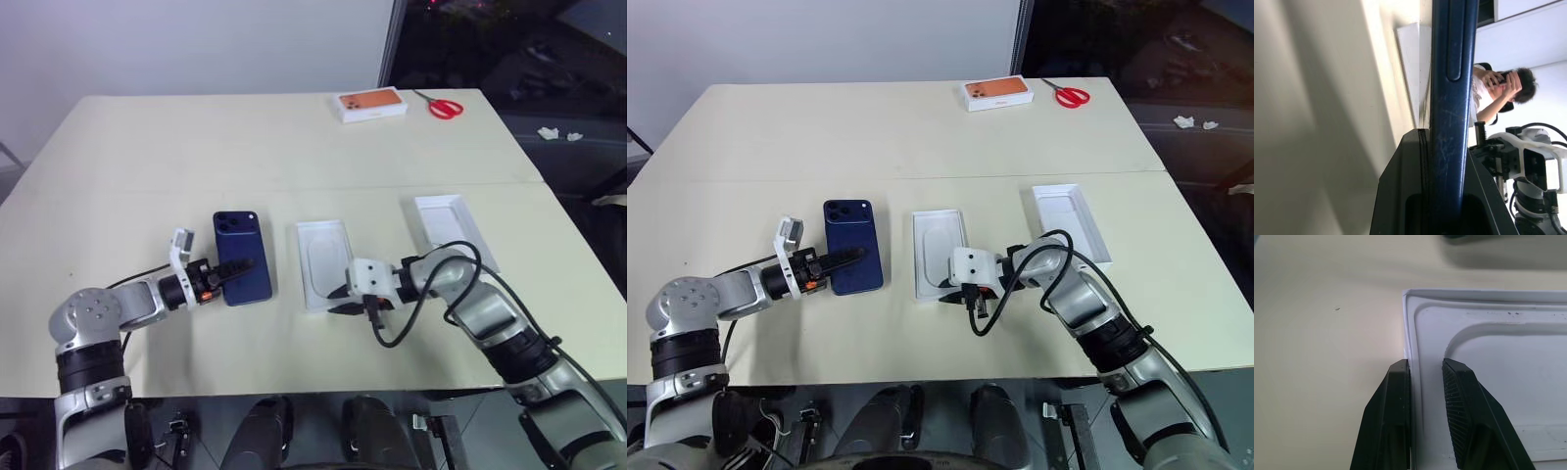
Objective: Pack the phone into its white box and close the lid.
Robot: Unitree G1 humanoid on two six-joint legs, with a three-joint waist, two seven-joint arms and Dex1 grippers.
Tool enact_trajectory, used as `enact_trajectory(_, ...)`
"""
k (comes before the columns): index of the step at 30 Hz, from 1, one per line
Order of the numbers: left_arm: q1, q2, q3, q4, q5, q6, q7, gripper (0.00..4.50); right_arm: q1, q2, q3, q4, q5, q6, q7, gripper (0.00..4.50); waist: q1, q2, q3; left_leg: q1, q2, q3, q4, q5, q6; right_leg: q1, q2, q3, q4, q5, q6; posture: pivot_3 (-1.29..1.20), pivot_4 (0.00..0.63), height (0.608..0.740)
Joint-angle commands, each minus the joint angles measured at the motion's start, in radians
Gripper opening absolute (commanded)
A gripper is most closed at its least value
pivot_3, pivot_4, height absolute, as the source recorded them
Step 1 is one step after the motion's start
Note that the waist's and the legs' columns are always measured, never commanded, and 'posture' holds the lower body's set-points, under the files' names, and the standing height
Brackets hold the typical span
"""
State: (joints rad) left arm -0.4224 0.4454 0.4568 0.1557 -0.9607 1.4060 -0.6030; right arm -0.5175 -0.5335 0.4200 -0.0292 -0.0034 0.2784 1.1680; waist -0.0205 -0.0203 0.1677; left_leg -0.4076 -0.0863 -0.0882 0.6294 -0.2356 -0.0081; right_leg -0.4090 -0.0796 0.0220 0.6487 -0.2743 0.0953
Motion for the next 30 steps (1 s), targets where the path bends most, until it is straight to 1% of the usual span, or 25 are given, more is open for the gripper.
enact_trajectory(1, -0.056, 0.034, 0.050, -0.002, -0.039, -0.010, -0.004, 0.00, -0.035, 0.105, 0.045, 0.043, -0.034, 0.012, -0.082, 0.90, -0.003, 0.000, 0.000, 0.000, 0.001, 0.000, 0.000, 0.000, -0.001, 0.000, 0.001, 0.000, 0.001, 0.000, 0.000, 0.00, 0.150, 0.740)
enact_trajectory(3, -0.076, 0.056, 0.062, 0.016, -0.039, -0.014, -0.006, 0.00, -0.054, 0.172, 0.066, 0.068, -0.048, 0.027, -0.115, 0.90, -0.007, 0.000, 0.000, 0.001, 0.003, 0.000, -0.002, 0.001, -0.002, -0.001, 0.002, 0.000, 0.001, 0.000, 0.000, 0.00, 0.150, 0.740)
enact_trajectory(6, -0.101, 0.084, 0.079, 0.034, -0.047, 0.001, -0.004, 0.00, -0.073, 0.215, 0.084, 0.105, -0.057, 0.048, -0.115, 0.90, -0.012, 0.000, 0.000, 0.000, 0.004, 0.000, -0.004, 0.005, -0.009, -0.003, 0.004, 0.000, 0.001, 0.000, 0.000, 0.00, 0.150, 0.740)
enact_trajectory(9, -0.109, 0.097, 0.085, 0.041, -0.055, 0.022, -0.002, 0.00, -0.086, 0.230, 0.082, 0.120, -0.054, 0.068, -0.117, 1.84, -0.011, 0.000, 0.000, 0.000, 0.004, 0.000, -0.004, 0.005, -0.009, -0.002, 0.004, 0.000, 0.001, 0.000, 0.000, 0.00, 0.150, 0.740)
enact_trajectory(12, -0.112, 0.097, 0.089, 0.045, -0.056, 0.033, -0.001, 0.00, -0.089, 0.227, 0.086, 0.123, -0.061, 0.061, -0.117, 3.33, -0.006, 0.000, 0.000, 0.000, 0.002, 0.000, -0.003, 0.005, -0.009, -0.002, 0.003, 0.000, 0.001, 0.000, 0.000, 0.00, 0.150, 0.740)
enact_trajectory(14, -0.098, 0.079, 0.067, 0.017, -0.056, 0.040, 0.002, 0.00, -0.099, 0.199, 0.047, 0.093, -0.030, 0.099, -0.096, 4.26, 0.001, 0.000, 0.000, 0.000, 0.002, 0.000, -0.003, 0.004, -0.007, -0.003, 0.003, 0.000, 0.001, 0.000, 0.000, 0.00, 0.150, 0.740)
enact_trajectory(18, -0.088, 0.018, 0.027, -0.017, -0.053, 0.040, 0.013, 0.00, -0.118, 0.119, -0.073, -0.037, 0.115, 0.235, -0.017, 4.26, 0.014, 0.000, 0.001, -0.001, 0.000, -0.001, -0.001, 0.004, -0.006, -0.002, 0.000, -0.001, 0.001, 0.000, 0.000, 0.00, 0.150, 0.740)
enact_trajectory(20, -0.092, -0.006, 0.011, -0.024, -0.051, 0.040, 0.017, 0.00, -0.120, 0.071, -0.124, -0.084, 0.181, 0.295, 0.019, 4.26, 0.010, -0.001, 0.002, -0.001, -0.001, -0.001, 0.000, 0.002, -0.003, -0.001, -0.001, -0.001, 0.001, 0.000, 0.000, 0.00, 0.150, 0.740)
enact_trajectory(21, -0.094, -0.013, 0.005, -0.028, -0.049, 0.038, 0.019, 0.00, -0.120, 0.055, -0.139, -0.098, 0.203, 0.316, 0.028, 4.26, 0.009, -0.001, 0.002, -0.002, -0.002, -0.001, 0.000, 0.001, -0.001, -0.001, -0.001, -0.001, 0.001, 0.000, 0.000, 0.00, 0.150, 0.740)
enact_trajectory(23, -0.126, -0.046, -0.027, 0.016, -0.018, 0.008, 0.033, 0.00, -0.125, -0.015, -0.223, -0.084, 0.252, 0.347, 0.045, 4.26, 0.009, -0.001, 0.002, -0.001, -0.001, -0.001, 0.000, 0.000, -0.001, -0.001, -0.001, -0.001, 0.000, 0.000, 0.000, 0.00, 0.150, 0.740)
enact_trajectory(25, -0.155, -0.071, -0.059, 0.074, 0.013, -0.007, 0.045, 0.00, -0.126, -0.072, -0.261, -0.042, 0.244, 0.332, 0.033, 4.26, 0.012, -0.001, 0.002, -0.002, -0.001, -0.001, 0.000, 0.000, -0.001, -0.001, -0.001, -0.001, 0.000, 0.000, 0.000, 0.00, 0.150, 0.740)
enact_trajectory(30, -0.175, -0.075, -0.124, 0.147, 0.056, -0.032, 0.013, 0.00, -0.110, -0.117, -0.257, -0.017, 0.238, 0.301, 0.026, 4.26, 0.002, -0.001, 0.002, -0.001, -0.001, 0.001, -0.001, 0.000, 0.000, -0.002, -0.001, 0.000, 0.000, 0.000, 0.000, 0.00, 0.150, 0.740)
